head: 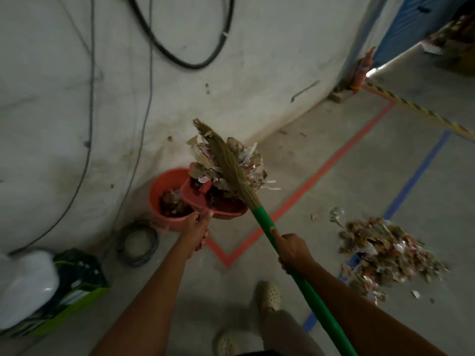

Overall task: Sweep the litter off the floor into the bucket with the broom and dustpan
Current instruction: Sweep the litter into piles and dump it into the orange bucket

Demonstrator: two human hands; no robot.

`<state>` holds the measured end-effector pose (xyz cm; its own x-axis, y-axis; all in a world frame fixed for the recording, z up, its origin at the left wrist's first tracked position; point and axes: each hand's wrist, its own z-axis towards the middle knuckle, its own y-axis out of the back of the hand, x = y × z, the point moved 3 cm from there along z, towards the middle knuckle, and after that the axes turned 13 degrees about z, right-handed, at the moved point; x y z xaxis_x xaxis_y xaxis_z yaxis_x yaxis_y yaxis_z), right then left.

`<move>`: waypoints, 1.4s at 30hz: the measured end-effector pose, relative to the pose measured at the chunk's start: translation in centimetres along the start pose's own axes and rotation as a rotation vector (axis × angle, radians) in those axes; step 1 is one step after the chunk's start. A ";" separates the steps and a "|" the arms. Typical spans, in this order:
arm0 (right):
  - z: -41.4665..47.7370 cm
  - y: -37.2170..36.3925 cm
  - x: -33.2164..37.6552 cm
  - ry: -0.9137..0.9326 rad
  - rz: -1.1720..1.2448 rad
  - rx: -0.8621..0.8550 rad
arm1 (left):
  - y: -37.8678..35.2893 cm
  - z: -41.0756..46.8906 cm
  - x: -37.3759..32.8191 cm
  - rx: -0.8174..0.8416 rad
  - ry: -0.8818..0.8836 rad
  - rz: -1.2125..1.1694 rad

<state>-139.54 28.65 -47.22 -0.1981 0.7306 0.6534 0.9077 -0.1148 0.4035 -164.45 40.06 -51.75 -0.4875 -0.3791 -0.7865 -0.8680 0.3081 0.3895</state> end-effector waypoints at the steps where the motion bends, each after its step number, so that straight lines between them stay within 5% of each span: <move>1: 0.4 -1.1 0.9 0.016 -0.030 0.020 | 1.1 0.2 0.8 -0.027 0.007 -0.019; 19: 18.8 -13.7 13.6 0.137 -0.383 0.377 | 10.3 12.5 8.2 -0.295 0.302 -0.177; 33: 37.7 -23.4 11.2 -0.070 -0.376 0.357 | 8.8 32.6 20.2 -0.154 0.652 -0.216; 42: 43.2 -29.9 12.7 -0.204 -0.460 0.303 | 11.1 44.4 19.9 -0.031 0.813 -0.133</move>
<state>-153.20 70.40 -78.64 -0.5486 0.7781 0.3060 0.8167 0.4203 0.3955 -179.56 74.67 -84.41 -0.2863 -0.9279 -0.2387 -0.9197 0.1963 0.3400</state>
